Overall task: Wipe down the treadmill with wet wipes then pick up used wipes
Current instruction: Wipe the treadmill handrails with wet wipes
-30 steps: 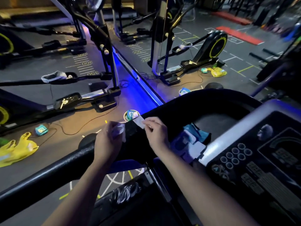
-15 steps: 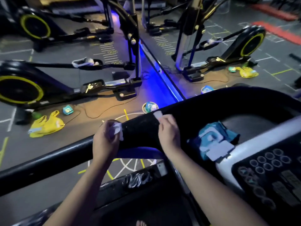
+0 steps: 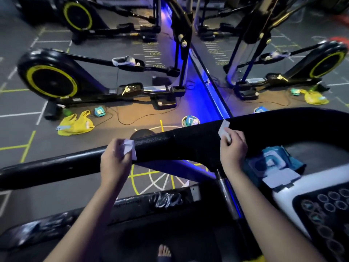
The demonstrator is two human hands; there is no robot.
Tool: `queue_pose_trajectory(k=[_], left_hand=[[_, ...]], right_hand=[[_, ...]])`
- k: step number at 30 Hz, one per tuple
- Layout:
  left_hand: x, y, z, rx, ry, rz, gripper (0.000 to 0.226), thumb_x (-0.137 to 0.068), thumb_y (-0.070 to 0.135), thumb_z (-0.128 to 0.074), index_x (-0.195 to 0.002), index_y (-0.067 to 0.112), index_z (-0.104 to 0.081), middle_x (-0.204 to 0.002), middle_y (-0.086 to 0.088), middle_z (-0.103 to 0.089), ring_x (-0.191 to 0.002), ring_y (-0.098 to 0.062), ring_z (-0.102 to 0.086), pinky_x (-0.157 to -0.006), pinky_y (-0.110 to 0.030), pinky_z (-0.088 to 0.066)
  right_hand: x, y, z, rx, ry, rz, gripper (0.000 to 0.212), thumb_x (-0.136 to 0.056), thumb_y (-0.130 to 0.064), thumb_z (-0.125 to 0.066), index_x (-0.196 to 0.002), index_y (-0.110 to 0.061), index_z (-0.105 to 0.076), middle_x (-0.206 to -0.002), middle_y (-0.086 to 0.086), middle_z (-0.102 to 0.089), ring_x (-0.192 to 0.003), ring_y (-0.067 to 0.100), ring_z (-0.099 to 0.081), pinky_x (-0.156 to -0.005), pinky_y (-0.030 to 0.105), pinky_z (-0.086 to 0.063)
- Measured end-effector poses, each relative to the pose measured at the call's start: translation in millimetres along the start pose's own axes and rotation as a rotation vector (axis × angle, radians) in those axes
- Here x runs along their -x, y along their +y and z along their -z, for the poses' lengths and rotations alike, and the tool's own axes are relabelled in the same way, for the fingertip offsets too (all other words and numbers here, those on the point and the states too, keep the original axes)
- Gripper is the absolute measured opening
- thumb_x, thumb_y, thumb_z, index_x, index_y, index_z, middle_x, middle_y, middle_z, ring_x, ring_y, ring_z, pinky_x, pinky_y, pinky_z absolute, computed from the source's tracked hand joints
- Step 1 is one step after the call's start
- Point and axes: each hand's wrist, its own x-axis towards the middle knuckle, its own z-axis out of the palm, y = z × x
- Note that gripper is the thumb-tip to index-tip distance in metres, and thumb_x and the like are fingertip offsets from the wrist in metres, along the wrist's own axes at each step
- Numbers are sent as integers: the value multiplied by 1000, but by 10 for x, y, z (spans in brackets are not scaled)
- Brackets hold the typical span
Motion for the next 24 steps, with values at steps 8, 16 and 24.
queue_pose_trajectory(k=[8, 16, 24], left_hand=[[220, -56, 52, 87, -45, 92, 25, -89, -2, -60, -101, 20, -64, -83, 6, -70, -70, -13, -64, -63, -27, -44], [267, -38, -80, 153, 46, 288, 10, -94, 17, -64, -102, 14, -59, -86, 9, -64, -86, -20, -63, -62, -26, -42], [391, 532, -1177, -25, -211, -305, 43, -97, 7, -47, -136, 15, -64, -130, -16, -70, -115, -35, -69, -94, -38, -53]], right_hand=[[945, -240, -605, 124, -650, 287, 15, -97, -13, -58, -103, -13, -72, -92, -11, -60, -79, 3, -54, -73, 13, -40], [1004, -222, -149, -97, -544, 106, 25, -86, 4, -66, -103, -10, -78, -95, -5, -62, -78, 1, -57, -72, 2, -38], [625, 360, 373, -149, 125, -324, 29, -82, 3, -58, -106, -4, -73, -104, 16, -69, -96, 30, -64, -85, 16, -44]])
